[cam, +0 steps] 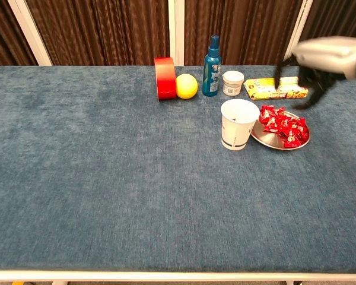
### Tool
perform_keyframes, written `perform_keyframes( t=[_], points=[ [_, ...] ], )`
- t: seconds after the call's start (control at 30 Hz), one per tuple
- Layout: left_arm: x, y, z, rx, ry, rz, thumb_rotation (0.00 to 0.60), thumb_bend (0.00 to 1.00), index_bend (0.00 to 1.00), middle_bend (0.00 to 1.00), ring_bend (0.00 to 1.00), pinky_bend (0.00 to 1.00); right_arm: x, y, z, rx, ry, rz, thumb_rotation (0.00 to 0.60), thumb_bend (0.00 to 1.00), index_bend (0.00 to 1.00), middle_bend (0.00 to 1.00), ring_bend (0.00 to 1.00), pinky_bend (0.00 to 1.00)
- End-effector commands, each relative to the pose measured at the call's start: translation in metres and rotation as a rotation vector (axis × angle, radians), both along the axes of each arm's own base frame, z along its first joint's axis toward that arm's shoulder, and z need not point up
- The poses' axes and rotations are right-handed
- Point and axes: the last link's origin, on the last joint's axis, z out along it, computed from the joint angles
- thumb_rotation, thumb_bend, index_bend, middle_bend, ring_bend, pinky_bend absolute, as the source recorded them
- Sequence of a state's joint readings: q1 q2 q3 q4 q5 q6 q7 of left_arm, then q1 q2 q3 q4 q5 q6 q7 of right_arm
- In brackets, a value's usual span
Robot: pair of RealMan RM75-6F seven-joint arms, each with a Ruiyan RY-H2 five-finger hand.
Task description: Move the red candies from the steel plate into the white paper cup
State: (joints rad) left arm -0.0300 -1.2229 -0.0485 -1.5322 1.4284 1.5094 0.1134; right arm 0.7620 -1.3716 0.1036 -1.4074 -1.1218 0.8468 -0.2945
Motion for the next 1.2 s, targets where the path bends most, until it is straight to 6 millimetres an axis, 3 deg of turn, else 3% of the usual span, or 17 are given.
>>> perform_keyframes(
  t=[0.03,0.43,1.2],
  points=[
    [0.000,0.000,0.000,-0.001,0.002,0.000,0.600,0.00,0.26,0.15,0.09,0.13,-0.023,0.005,-0.012,0.035,0.063,-0.048,0.600,0.18,0.42,0.98,0.96,1.00],
    [0.000,-0.001,-0.001,-0.008,0.004,0.011,0.600,0.00,0.26,0.15,0.09,0.13,-0.040,-0.004,-0.034,0.050,0.142,-0.052,0.600,0.20,0.42,0.98,0.96,1.00],
    [-0.004,-0.003,-0.001,-0.006,0.001,0.027,0.600,0.00,0.26,0.15,0.09,0.13,-0.029,-0.009,-0.061,0.075,0.127,-0.008,0.600,0.20,0.48,0.98,0.95,1.00]
  ],
)
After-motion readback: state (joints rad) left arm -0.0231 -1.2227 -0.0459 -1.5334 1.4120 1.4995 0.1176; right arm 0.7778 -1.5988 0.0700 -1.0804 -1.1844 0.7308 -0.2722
